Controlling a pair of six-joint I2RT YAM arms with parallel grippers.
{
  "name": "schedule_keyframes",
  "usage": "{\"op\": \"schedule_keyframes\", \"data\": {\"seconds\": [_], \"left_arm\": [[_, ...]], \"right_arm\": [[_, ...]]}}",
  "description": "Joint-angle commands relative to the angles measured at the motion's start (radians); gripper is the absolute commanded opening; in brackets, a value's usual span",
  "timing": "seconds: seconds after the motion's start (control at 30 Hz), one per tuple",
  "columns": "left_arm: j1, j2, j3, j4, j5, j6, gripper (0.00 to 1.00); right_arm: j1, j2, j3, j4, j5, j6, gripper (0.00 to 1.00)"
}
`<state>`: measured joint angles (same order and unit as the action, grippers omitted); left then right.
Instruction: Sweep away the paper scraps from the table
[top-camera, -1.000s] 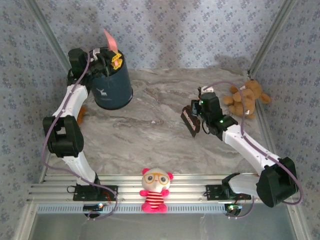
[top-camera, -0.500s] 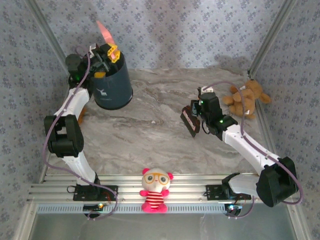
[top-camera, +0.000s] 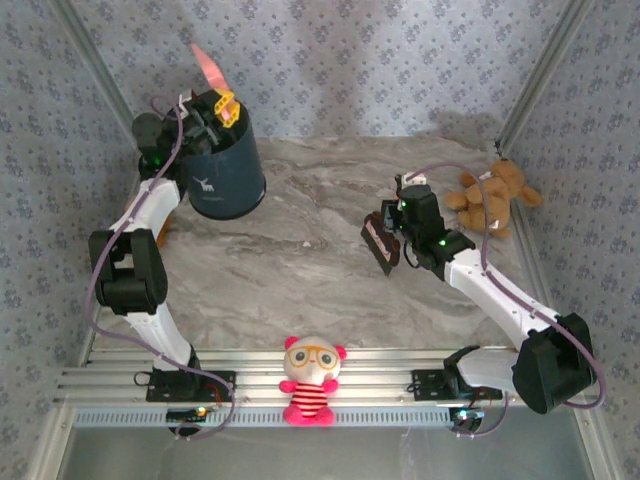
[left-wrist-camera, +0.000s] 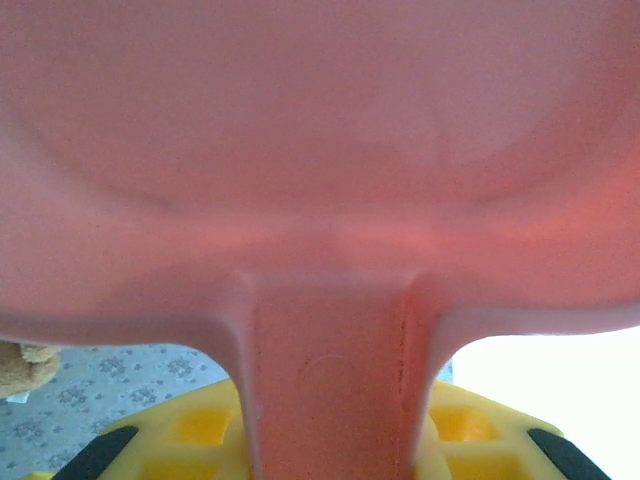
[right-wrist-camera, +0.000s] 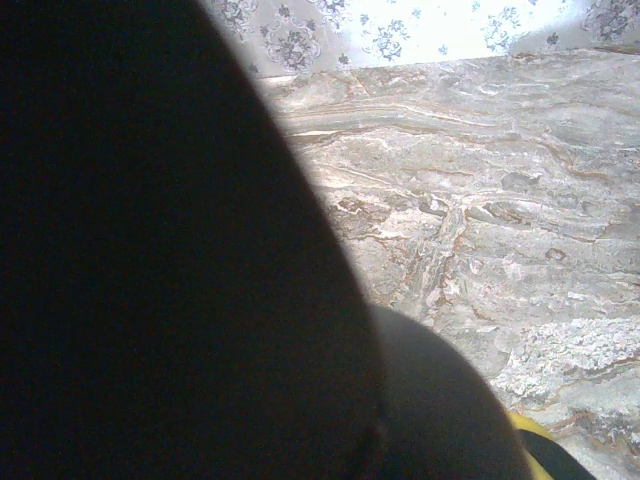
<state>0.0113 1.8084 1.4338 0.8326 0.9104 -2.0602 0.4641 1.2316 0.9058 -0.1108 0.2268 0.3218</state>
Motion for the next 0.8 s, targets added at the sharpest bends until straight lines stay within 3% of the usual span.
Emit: {"op": "schedule_keyframes", "data": {"seconds": [0.0,0.5,0.77], "left_arm": [[0.006,-0.066,0.025,-0.144,0.046,0.137,0.00],[0.003,-0.161,0.217,-1.032,0.065,0.871,0.00],[-0.008,-0.138,0.383,-1.366,0.031,1.139,0.00]], "right_arm": [[-0.004,-0.006,0.015,-0.001,-0.004,0.010,0.00],[-0.004,-0.006,0.014,0.003,-0.014,0.016,0.00],[-0.003,-0.002,0.012,0.009,-0.017,0.020,0.00]]}}
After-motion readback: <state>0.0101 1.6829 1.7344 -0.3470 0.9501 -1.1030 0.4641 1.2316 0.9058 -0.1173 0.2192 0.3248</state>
